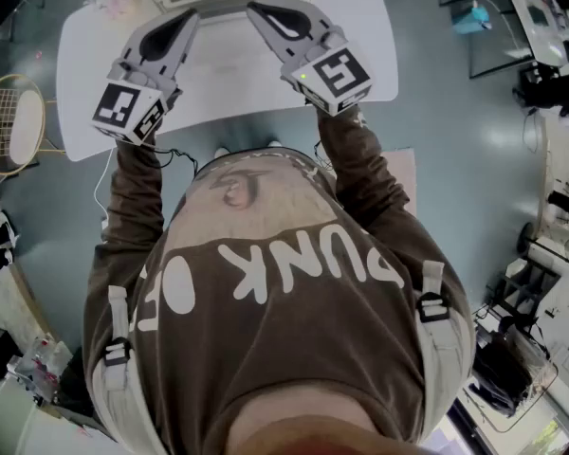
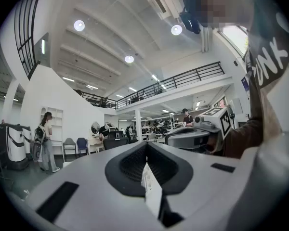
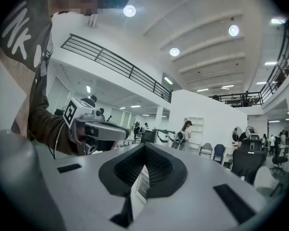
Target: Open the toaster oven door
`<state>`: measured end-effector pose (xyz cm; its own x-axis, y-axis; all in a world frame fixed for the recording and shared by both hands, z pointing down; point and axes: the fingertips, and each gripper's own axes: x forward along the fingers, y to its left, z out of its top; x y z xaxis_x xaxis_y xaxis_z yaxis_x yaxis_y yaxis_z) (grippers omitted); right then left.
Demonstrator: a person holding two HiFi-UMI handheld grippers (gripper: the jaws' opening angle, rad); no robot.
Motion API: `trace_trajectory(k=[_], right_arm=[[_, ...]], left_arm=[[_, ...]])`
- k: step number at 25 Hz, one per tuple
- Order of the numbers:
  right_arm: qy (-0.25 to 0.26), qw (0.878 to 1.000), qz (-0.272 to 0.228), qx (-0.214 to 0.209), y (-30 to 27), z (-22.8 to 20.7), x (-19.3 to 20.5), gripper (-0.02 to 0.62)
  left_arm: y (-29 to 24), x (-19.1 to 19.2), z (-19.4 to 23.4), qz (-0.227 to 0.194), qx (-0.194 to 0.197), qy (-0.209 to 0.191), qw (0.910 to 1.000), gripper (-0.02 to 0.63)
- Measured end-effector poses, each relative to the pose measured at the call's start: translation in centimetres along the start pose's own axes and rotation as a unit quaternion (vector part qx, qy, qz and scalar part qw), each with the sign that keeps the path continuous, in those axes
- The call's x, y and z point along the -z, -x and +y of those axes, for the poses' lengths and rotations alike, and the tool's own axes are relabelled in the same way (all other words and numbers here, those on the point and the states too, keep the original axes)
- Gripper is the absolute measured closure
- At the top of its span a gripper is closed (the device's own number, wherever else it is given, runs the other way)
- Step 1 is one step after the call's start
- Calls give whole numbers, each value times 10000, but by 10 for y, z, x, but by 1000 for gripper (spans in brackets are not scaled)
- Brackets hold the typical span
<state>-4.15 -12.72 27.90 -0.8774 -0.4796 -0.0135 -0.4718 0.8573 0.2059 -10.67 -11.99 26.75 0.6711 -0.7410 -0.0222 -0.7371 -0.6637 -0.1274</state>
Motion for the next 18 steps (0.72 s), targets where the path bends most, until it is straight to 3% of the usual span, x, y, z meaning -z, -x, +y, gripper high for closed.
trace_trajectory(k=[9, 18], right_arm=[[-11, 10000, 31, 13, 0, -1, 4, 588], [-442, 9984, 249, 248, 2, -24, 25, 583]], left_arm=[[-2, 3, 0, 10, 8, 3, 10000, 601], [-6, 12, 3, 58, 9, 98, 9999, 601]])
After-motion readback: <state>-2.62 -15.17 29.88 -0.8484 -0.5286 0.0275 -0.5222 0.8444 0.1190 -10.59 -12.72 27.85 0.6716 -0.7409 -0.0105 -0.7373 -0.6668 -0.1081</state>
